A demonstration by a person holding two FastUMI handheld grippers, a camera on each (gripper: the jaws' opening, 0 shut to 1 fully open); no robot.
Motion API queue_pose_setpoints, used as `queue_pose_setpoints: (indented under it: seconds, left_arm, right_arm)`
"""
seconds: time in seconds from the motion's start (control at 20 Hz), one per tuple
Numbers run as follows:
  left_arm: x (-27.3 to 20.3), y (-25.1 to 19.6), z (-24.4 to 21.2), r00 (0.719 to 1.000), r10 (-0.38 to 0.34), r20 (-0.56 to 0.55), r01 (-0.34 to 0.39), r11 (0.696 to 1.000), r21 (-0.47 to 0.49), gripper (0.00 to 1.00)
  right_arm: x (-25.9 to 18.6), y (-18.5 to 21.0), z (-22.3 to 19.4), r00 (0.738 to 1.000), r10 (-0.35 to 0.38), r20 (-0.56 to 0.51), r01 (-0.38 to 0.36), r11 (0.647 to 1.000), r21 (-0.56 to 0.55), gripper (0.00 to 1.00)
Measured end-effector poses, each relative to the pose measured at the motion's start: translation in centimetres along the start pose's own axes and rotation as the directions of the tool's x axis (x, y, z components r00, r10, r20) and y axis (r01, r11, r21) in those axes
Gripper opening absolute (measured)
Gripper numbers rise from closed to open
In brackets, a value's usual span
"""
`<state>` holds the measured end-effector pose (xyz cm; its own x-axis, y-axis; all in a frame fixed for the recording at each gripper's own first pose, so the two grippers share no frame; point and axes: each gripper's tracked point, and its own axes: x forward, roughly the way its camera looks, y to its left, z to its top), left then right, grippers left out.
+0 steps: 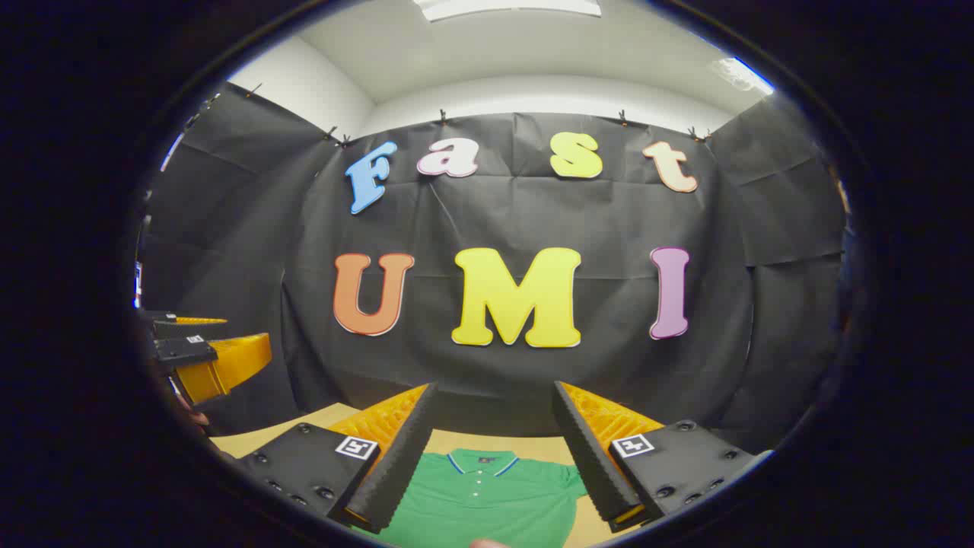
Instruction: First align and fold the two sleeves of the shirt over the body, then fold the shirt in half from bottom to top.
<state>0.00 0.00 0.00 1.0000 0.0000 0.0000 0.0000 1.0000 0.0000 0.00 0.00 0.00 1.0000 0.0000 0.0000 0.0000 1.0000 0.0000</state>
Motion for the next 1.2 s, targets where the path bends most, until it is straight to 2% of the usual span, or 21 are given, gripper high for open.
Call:
queue_pose_setpoints:
  seconds: [0.3,0.35,0.4,0.45,0.5,0.55,0.6,0.75,0.85,0.9,0.95,1.1,1.15,1.2]
  left_arm:
    - [0.3,-3.9,-1.6,0.997,-0.067,-0.034,0.066,0.998,-0.012,0.98]
    - [0.4,-4.3,-1.6,0.996,-0.077,-0.035,0.076,0.997,-0.013,0.98]
    - [0.3,-4.8,-1.6,0.995,-0.089,-0.035,0.088,0.996,-0.013,0.98]
    - [0.3,-5.2,-1.6,0.995,-0.096,-0.036,0.096,0.995,-0.012,0.98]
    - [0.3,-5.4,-1.6,0.994,-0.102,-0.037,0.102,0.995,-0.011,0.98]
    - [0.2,-5.4,-1.7,0.994,-0.105,-0.039,0.105,0.994,-0.011,0.98]
    - [0.3,-5.6,-1.8,0.993,-0.106,-0.041,0.106,0.994,-0.01,0.98]
    - [0.3,-5.8,-1.9,0.993,-0.108,-0.049,0.107,0.994,-0.013,0.98]
    - [0.6,-5.8,-2.0,0.993,-0.109,-0.05,0.108,0.994,-0.013,0.98]
    - [0.6,-6.0,-2.0,0.993,-0.111,-0.052,0.11,0.994,-0.014,0.98]
    - [0.6,-6.0,-2.0,0.992,-0.113,-0.053,0.112,0.994,-0.014,0.98]
    - [0.8,-6.4,-2.5,0.991,-0.118,-0.061,0.117,0.993,-0.015,0.98]
    - [0.8,-6.5,-2.9,0.991,-0.117,-0.063,0.116,0.993,-0.017,0.98]
    - [0.9,-6.7,-3.3,0.99,-0.118,-0.072,0.116,0.993,-0.021,0.98]
  right_arm:
    - [-1.4,-3.0,0.0,0.997,-0.079,0.001,0.079,0.997,-0.017,0.89]
    - [-1.6,-3.4,-0.2,0.996,-0.087,-0.006,0.087,0.996,-0.023,0.95]
    - [-1.7,-3.7,-0.3,0.996,-0.09,-0.01,0.09,0.996,-0.022,0.89]
    - [-1.9,-3.9,-0.3,0.995,-0.094,-0.014,0.094,0.995,-0.022,0.89]
    - [-2.2,-4.2,-0.5,0.995,-0.097,-0.019,0.096,0.995,-0.022,0.95]
    - [-2.2,-4.4,-0.6,0.995,-0.1,-0.023,0.099,0.995,-0.022,0.95]
    - [-2.2,-4.6,-0.7,0.994,-0.103,-0.028,0.102,0.995,-0.022,0.9]
    - [-2.3,-4.8,-1.0,0.994,-0.097,-0.041,0.096,0.995,-0.018,0.95]
    - [-2.2,-4.6,-1.0,0.996,-0.082,-0.047,0.081,0.996,-0.026,0.95]
    - [-2.1,-4.6,-1.3,0.996,-0.077,-0.055,0.075,0.997,-0.026,0.89]
    - [-2.1,-4.6,-1.4,0.995,-0.073,-0.063,0.072,0.997,-0.026,0.95]
    - [-2.0,-4.9,-2.2,0.993,-0.068,-0.101,0.065,0.997,-0.032,0.95]
    - [-2.0,-5.0,-2.5,0.992,-0.067,-0.108,0.063,0.997,-0.038,0.89]
    - [-1.9,-5.4,-2.7,0.991,-0.073,-0.112,0.069,0.997,-0.042,0.95]
